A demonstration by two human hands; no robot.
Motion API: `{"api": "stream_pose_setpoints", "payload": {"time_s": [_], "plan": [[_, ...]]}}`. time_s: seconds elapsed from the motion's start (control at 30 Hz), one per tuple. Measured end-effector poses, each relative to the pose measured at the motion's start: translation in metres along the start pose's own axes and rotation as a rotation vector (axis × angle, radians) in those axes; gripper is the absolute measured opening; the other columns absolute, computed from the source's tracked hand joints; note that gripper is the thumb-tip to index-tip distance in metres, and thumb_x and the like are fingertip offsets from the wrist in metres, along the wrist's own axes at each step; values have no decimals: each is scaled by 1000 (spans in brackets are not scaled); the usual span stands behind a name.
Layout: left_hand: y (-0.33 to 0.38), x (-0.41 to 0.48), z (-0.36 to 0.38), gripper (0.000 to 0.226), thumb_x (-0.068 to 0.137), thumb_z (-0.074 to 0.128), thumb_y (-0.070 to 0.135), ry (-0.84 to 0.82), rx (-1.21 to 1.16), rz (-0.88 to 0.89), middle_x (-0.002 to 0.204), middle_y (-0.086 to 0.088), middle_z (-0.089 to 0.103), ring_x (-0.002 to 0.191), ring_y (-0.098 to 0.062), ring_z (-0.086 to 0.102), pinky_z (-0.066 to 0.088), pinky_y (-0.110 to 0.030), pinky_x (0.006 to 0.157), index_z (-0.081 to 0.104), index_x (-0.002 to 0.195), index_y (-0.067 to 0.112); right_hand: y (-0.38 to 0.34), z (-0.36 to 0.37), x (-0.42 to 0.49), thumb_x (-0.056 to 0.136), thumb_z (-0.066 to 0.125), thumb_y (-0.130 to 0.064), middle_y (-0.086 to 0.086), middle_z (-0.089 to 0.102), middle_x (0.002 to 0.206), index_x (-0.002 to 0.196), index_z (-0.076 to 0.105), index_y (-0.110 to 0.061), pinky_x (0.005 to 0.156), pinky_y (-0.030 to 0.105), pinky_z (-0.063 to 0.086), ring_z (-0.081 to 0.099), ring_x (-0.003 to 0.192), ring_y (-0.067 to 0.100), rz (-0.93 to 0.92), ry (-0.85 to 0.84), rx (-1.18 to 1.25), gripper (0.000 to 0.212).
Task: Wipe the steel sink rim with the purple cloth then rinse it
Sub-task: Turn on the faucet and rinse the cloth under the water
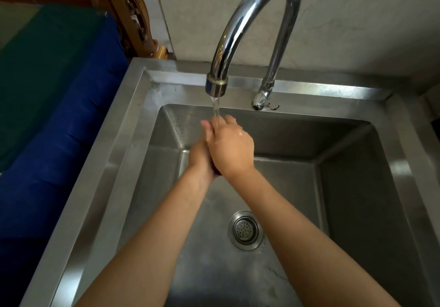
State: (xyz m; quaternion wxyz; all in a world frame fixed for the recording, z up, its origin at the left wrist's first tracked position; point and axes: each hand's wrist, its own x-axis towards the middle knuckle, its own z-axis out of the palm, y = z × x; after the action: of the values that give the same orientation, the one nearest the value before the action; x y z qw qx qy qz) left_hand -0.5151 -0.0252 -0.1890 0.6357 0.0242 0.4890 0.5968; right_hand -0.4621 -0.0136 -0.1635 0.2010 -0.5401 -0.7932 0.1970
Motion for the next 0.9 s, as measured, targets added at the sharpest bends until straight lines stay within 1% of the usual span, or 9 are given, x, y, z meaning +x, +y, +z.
{"api": "stream_pose_setpoints", "payload": {"time_s": [0.1,0.2,0.3,0.43,0.5,0.57,0.7,0.8,0.9], "plan": [[-8,0,4,38,92,44,27,185,143,-13,53,1,51,40,-11,53,37,-13,38,49,55,19,15,-1,19,99,29,-32,18,66,97,94,60,-7,74,39,43,61,92,40,204,-71,62,40],[-14,5,0,31,88,49,28,295,304,126,61,0,55,57,-19,56,40,-20,45,55,58,20,28,1,27,99,26,-36,20,65,103,100,60,-6,78,40,43,57,100,39,391,-125,202,46],[-6,13,-5,30,90,51,33,346,342,158,64,0,59,62,-18,58,46,-23,52,56,63,20,31,-1,14,98,24,-46,20,62,107,109,51,-12,78,42,43,58,99,41,345,-188,183,45],[9,14,-10,39,89,49,43,74,163,37,50,1,60,50,-11,61,49,-23,53,55,64,14,4,-5,-26,89,45,-54,11,55,99,108,49,-20,68,39,46,60,83,38,118,-78,141,39],[5,8,-5,35,76,55,48,-155,86,90,47,8,58,46,-3,58,47,-19,56,56,63,16,-10,-5,-25,90,47,-49,10,57,98,109,53,-18,63,35,41,61,83,36,89,20,102,37],[1,2,1,35,78,57,48,-222,75,121,53,10,62,53,0,61,49,-15,57,66,59,20,-12,-3,-5,94,44,-41,12,62,98,103,57,-14,63,33,35,62,87,38,128,46,61,31],[1,11,1,34,90,50,32,246,235,29,48,6,58,56,-15,56,43,-25,54,56,59,19,15,4,27,96,38,-38,20,67,99,100,61,-12,75,38,45,61,95,41,281,-32,185,35],[2,13,2,36,91,51,38,322,511,227,60,1,60,66,-21,59,47,-33,63,57,61,19,35,6,20,96,34,-44,18,67,94,102,55,-15,79,44,50,62,92,38,306,-34,345,36],[5,18,-2,44,90,53,45,308,487,196,57,1,61,65,-20,60,49,-34,69,57,54,19,30,3,-11,95,39,-43,11,61,99,102,51,-18,77,38,47,59,91,31,246,-24,407,29]]}}
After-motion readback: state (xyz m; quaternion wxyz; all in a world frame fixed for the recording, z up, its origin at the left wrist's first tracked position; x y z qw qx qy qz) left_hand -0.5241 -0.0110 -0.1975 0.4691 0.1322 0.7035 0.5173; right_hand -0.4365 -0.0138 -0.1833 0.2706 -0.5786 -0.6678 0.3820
